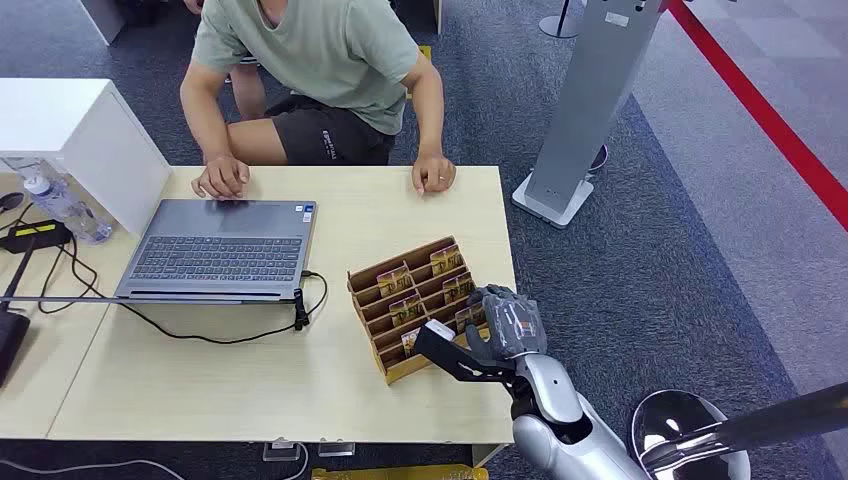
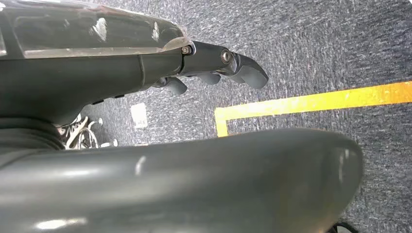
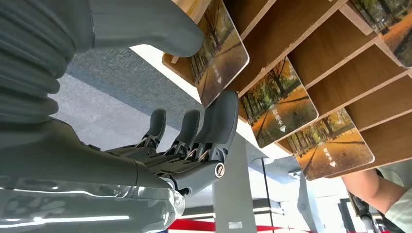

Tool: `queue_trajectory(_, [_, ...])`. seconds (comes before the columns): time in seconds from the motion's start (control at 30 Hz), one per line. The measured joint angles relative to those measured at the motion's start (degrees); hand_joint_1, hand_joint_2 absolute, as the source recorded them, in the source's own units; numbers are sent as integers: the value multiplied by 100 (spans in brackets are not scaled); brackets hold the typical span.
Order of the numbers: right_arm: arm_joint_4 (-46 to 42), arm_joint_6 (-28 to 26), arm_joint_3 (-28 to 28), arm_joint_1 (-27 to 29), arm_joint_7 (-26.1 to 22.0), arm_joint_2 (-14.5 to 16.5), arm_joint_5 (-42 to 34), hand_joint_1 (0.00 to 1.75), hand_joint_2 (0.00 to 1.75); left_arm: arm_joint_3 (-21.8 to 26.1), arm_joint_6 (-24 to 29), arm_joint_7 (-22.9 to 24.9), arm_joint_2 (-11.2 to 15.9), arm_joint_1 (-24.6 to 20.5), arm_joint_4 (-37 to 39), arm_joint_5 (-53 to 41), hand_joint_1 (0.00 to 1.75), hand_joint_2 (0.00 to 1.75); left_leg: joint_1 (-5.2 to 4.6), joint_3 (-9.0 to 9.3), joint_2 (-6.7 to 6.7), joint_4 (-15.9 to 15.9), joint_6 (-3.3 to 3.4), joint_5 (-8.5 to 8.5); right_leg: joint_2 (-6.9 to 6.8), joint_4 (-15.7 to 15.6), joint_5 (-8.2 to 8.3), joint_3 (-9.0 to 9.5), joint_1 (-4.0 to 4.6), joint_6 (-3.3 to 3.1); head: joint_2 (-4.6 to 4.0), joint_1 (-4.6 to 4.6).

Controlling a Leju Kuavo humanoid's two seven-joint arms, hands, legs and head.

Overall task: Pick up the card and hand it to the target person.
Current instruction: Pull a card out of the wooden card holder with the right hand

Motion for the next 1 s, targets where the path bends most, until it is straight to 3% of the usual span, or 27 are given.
queue_trajectory(0.3, [30,19,0,1,2,10,-2,70,175,0,-3,2,0,0,0,-1,0,0,0,0,0,0,0,0,0,0,0,0,0,0,0,1])
queue_trajectory(0.53, [54,21,0,2,4,14,-7,94,175,-2,-7,2,0,0,0,-7,0,0,0,0,0,0,0,0,0,0,0,0,0,0,0,0])
queue_trajectory(0.83, [65,24,0,8,-4,16,-112,95,175,-4,-9,9,0,0,0,-41,0,0,0,0,0,0,0,0,0,0,0,-1,0,0,0,0])
queue_trajectory(1.0, [65,24,0,15,-2,16,-126,112,175,-11,-7,19,0,0,0,-61,0,0,0,0,0,0,0,0,0,0,0,-1,0,0,0,0])
